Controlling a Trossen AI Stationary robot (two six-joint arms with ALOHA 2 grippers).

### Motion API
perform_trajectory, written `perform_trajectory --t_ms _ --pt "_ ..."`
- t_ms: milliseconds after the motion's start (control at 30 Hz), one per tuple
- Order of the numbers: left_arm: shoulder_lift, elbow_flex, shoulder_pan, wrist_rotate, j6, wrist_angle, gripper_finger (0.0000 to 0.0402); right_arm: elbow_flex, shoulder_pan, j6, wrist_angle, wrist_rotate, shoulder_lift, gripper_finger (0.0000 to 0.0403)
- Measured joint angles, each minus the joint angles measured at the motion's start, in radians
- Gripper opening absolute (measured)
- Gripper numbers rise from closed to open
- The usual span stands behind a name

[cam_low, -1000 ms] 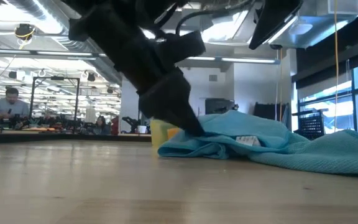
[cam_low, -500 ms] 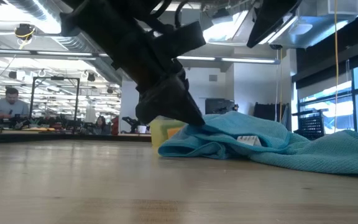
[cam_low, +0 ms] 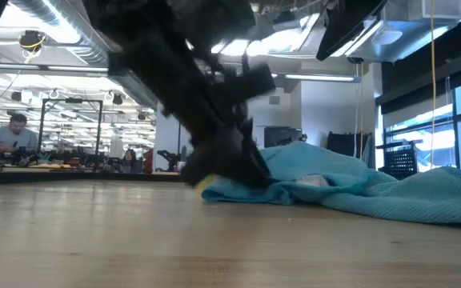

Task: Fold microfiber towels
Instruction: Fold the top blue microfiber cloth

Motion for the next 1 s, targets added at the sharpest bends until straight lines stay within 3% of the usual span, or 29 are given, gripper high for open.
perform_trajectory --t_ms 133,300,600,767,1000 --pt "0.035 0.0 0.0 -0.029 0.006 0.029 0.01 0.0 0.0 0.0 -0.006 0.0 0.0 0.0153" --pt "0.018 0.0 -0.021 -0.074 0.009 0.028 0.0011 0.0 0.0 -0.003 -0.007 -0.002 0.0 0.0153" --pt "-0.177 0.005 -0.098 -0.15 0.036 -0.047 0.0 0.0 0.0 -0.027 -0.005 -0.01 0.0 0.0153" --pt "-0.326 0.005 -0.16 -0.195 0.019 -0.21 0.0 0.0 0.0 -0.048 0.013 -0.01 0.0 0.0153" --pt "-0.453 0.005 -0.236 -0.224 -0.154 -0.485 0.0 -0.002 0.05 -0.051 0.093 -0.007 0.006 0.0153"
